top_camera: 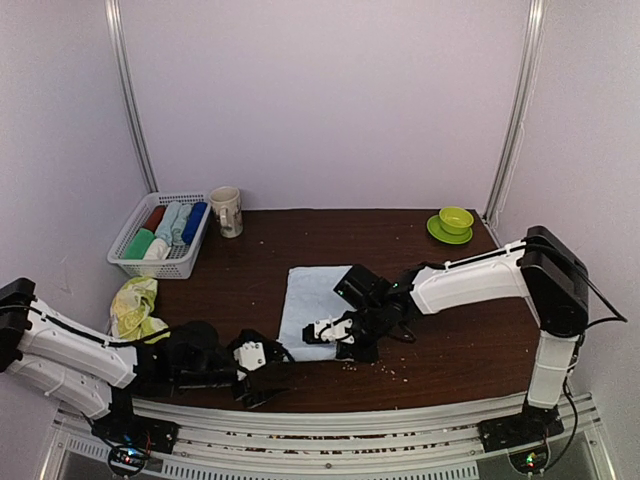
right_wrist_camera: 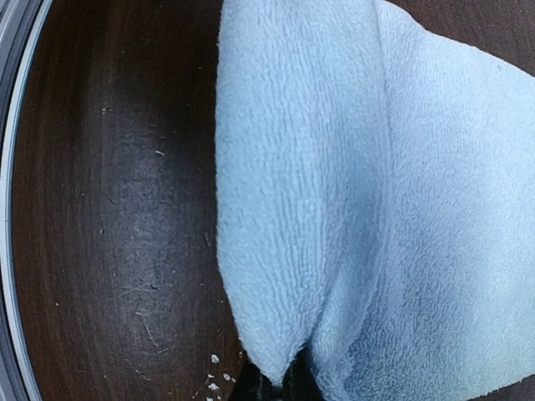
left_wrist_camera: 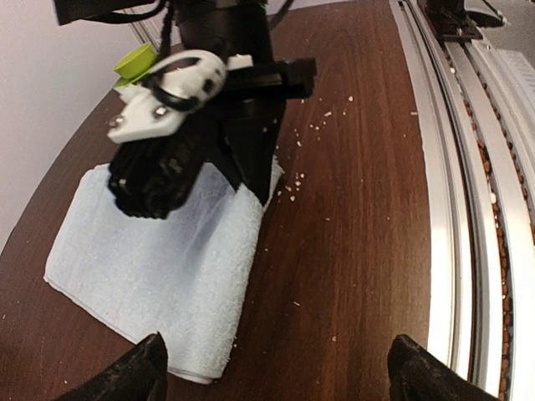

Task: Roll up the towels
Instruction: Roll the towel at the center of the board.

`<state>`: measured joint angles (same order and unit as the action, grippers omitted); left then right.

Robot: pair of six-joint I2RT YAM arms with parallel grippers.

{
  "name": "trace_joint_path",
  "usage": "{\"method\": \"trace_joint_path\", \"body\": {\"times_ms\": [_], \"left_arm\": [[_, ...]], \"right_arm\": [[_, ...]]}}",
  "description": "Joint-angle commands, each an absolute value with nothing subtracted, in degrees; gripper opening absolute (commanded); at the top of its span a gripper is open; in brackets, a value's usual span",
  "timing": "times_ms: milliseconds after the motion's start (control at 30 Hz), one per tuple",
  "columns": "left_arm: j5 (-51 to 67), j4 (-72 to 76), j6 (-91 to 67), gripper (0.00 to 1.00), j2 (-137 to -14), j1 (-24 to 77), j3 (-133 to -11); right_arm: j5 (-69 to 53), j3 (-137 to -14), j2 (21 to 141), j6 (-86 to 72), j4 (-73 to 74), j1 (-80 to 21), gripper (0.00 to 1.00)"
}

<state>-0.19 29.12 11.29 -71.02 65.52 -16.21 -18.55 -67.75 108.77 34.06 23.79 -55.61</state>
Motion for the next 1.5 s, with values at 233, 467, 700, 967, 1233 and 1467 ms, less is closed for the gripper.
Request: {"method": "trace_joint_path", "body": {"times_ms": [233, 467, 700, 967, 1233, 1467], "left_arm": [[-8.03, 30.85, 20.35, 0.89, -83.22, 67.41, -23.15], [-9.06, 28.04, 24.54, 0.87, -84.97, 67.41, -26.32], [-6.67, 25.68, 24.96, 0.61, -89.86, 67.41, -28.86], [-7.17, 25.63, 24.68, 0.54, -91.22, 67.7, -28.4], [-7.32, 26.21, 24.34, 0.29, -93.44, 67.7, -29.12], [-0.66, 22.07, 22.29, 0.0, -92.45, 66.73, -30.1]], "right_arm": [[-25.75, -70.6, 113.96, 35.75, 39.4, -53.53, 0.0], [-27.25, -72.11, 114.04, 38.0, 43.55, -52.74, 0.0], [-27.95, -72.52, 113.85, 39.1, 45.15, -52.44, 0.0], [-28.59, -73.15, 113.98, 39.92, 46.25, -51.73, 0.0], [-28.0, -72.62, 113.57, 40.18, 46.02, -51.4, 0.0], [-25.44, -71.62, 111.69, 40.01, 44.91, -50.82, 0.0]]}}
